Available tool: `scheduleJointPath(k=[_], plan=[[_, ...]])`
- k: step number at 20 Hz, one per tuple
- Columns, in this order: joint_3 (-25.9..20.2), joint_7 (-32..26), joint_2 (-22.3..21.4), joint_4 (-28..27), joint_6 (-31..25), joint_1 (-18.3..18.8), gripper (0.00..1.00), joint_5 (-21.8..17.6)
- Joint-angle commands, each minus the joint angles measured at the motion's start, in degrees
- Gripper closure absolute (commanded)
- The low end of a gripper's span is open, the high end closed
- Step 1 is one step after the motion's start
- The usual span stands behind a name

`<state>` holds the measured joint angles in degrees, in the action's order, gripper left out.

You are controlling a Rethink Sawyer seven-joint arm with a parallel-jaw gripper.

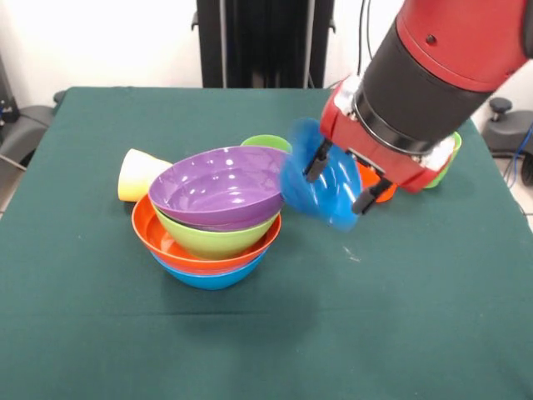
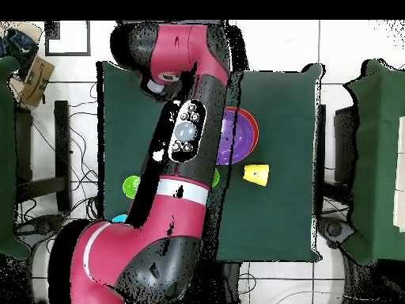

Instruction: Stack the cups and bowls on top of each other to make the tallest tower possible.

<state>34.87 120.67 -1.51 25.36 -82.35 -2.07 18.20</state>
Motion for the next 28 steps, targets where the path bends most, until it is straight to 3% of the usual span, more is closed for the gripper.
scheduleJointPath(k=[1, 8, 14, 28], plan=[[-1.85, 6.77, 2.37, -5.70, 0.51, 1.95, 0.00, 0.49], [-2.26, 4.91, -0.71, -1.50, 0.72, 1.39, 0.00, -0.80], [-3.94, 3.73, -5.97, 7.83, 3.97, -0.45, 0.00, -2.44], [-4.45, 10.62, -0.52, 7.36, 7.33, -2.65, 0.00, -1.15]])
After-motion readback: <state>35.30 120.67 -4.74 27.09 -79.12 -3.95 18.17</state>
